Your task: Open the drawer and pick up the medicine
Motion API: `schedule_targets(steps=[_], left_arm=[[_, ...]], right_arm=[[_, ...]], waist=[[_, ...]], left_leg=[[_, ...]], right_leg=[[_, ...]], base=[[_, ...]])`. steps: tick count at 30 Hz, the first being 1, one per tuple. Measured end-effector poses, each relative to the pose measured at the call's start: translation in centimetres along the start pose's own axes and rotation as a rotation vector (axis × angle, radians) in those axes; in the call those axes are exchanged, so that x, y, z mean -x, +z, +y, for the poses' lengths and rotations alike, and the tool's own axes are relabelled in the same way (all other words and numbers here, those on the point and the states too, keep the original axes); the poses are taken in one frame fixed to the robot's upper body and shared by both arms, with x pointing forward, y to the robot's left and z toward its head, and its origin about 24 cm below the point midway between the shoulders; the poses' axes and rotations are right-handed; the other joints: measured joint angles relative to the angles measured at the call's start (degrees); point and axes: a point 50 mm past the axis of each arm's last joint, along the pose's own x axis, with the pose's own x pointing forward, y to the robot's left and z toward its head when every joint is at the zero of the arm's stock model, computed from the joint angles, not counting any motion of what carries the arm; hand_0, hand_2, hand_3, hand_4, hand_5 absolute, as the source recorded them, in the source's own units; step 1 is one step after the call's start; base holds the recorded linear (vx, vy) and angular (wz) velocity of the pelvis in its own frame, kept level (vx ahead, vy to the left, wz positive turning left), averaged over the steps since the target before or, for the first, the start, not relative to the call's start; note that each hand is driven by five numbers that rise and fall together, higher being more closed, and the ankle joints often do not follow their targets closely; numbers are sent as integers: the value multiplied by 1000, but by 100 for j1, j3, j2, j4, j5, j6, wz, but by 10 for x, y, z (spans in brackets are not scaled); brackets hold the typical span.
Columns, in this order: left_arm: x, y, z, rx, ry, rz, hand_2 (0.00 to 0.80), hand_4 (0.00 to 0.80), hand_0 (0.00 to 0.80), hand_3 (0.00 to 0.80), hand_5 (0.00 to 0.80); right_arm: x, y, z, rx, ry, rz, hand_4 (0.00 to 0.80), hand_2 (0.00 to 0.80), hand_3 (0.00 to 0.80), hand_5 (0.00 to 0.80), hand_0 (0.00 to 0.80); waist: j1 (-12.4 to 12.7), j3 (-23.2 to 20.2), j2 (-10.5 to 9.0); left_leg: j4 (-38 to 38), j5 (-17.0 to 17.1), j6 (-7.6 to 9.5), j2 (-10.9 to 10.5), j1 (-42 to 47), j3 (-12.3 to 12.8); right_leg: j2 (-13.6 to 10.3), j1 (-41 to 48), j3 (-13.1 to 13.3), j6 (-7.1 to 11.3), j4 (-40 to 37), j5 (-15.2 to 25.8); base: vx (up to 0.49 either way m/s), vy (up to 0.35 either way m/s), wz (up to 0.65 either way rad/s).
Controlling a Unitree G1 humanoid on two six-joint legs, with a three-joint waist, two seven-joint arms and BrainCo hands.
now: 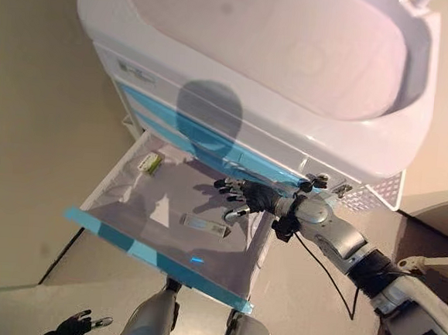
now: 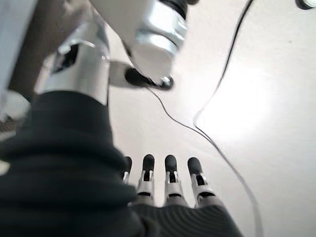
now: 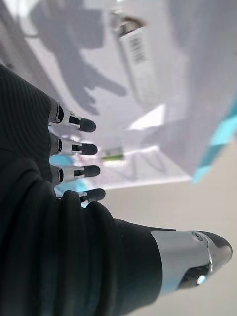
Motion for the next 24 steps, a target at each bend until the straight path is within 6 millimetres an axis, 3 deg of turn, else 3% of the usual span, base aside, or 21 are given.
schedule_targets(steps=[6, 13, 19, 24], left_arm=[[-3, 14, -9, 4, 14, -42, 0, 0, 0, 0, 0], [-3, 5, -24, 22, 3, -21, 0, 0, 0, 0, 0], [-3, 5, -33, 29, -12, -20, 0, 0, 0, 0, 0], [-2, 1, -45, 40, -26, -11, 0, 0, 0, 0, 0]], right_arm=[[23, -57, 14, 322, -215, 225, 0, 0, 0, 0, 0], [19, -63, 21, 570, -199, 258, 0, 0, 0, 0, 0], [15, -72, 35, 631, -138, 278, 0, 0, 0, 0, 0], [11, -74, 45, 691, -94, 267, 0, 0, 0, 0, 0]], waist=[[-61, 54, 205], [-33, -25, 379], [-182, -45, 425], [-201, -65, 484]], left_leg=[[-304, 297, -122, -11, -299, -589], [-383, 335, -123, 8, -254, -569], [-395, 333, -126, -3, -178, -561], [-342, 317, -144, -1, -208, -375]], right_leg=[[43, -134, -456, -67, 24, -139], [38, -144, -489, -70, 61, -196], [-12, -219, -462, -82, 375, -363], [-75, -579, -226, -125, 878, -571]], base=[[-23, -99, 48], [1, -8, 3], [-3, 1, -1], [-15, 6, -19]])
